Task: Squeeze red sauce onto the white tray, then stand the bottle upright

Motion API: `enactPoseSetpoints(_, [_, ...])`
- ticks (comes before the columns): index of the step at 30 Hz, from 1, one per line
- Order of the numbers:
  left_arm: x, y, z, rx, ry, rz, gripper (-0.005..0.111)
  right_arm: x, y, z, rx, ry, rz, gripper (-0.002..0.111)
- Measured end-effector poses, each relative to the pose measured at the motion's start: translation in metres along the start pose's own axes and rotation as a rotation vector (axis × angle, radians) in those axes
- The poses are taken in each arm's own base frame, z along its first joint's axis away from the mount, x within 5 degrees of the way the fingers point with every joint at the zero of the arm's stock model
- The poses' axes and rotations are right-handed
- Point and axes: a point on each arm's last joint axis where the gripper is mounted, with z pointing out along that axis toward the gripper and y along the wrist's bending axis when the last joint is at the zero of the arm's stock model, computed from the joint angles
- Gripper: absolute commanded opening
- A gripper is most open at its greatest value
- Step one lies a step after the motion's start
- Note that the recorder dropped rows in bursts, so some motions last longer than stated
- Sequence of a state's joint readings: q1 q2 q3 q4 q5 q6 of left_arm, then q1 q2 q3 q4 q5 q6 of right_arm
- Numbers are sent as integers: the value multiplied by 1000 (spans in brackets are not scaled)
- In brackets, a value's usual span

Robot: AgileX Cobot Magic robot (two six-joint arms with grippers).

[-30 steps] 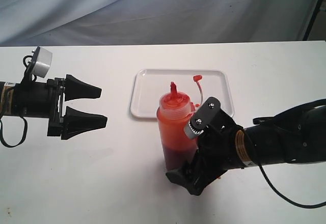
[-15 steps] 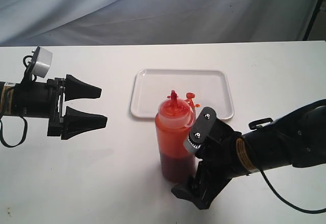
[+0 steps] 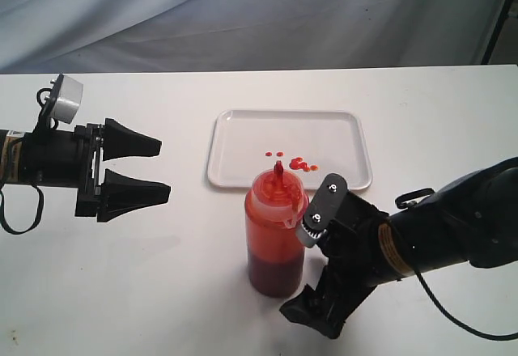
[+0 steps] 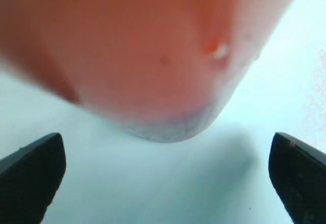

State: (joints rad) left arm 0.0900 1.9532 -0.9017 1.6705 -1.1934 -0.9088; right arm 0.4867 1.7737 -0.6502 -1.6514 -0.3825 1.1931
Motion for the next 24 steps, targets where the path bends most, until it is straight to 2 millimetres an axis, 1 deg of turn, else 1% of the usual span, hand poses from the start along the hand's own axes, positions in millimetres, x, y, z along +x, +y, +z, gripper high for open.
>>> enactPoseSetpoints(6, [0,0,0,0,0,0,105,1,2,-3,-6,16,22,105])
enactPoseSetpoints(10, [0,0,0,0,0,0,105,1,7,-16,9,-4,20,105])
enactPoseSetpoints(12, [0,0,0,0,0,0,105,3,10,-31,69,-22,10,105])
enactPoseSetpoints(13, [0,0,0,4,5,3,105,3,9,-43,140,-41,26,105])
enactPoseSetpoints(14, [1,-1,0,11,14,7,105,3,9,-50,182,-51,40,105])
enactPoseSetpoints(15, [3,-2,0,23,29,15,105,3,7,-62,264,-75,66,105])
enactPoseSetpoints(18, [3,-4,0,41,36,21,105,-1,5,-89,403,-154,110,105])
enactPoseSetpoints(20, [4,-4,0,48,43,25,105,-8,7,-116,497,-253,125,105])
enactPoseSetpoints(22, [4,-4,0,50,45,26,105,-13,13,-135,526,-332,130,97])
enactPoseSetpoints(23, [4,-5,0,51,46,27,105,-14,15,-142,537,-363,129,86])
enactPoseSetpoints(24, [4,-5,0,52,48,27,105,-16,18,-152,546,-404,133,77])
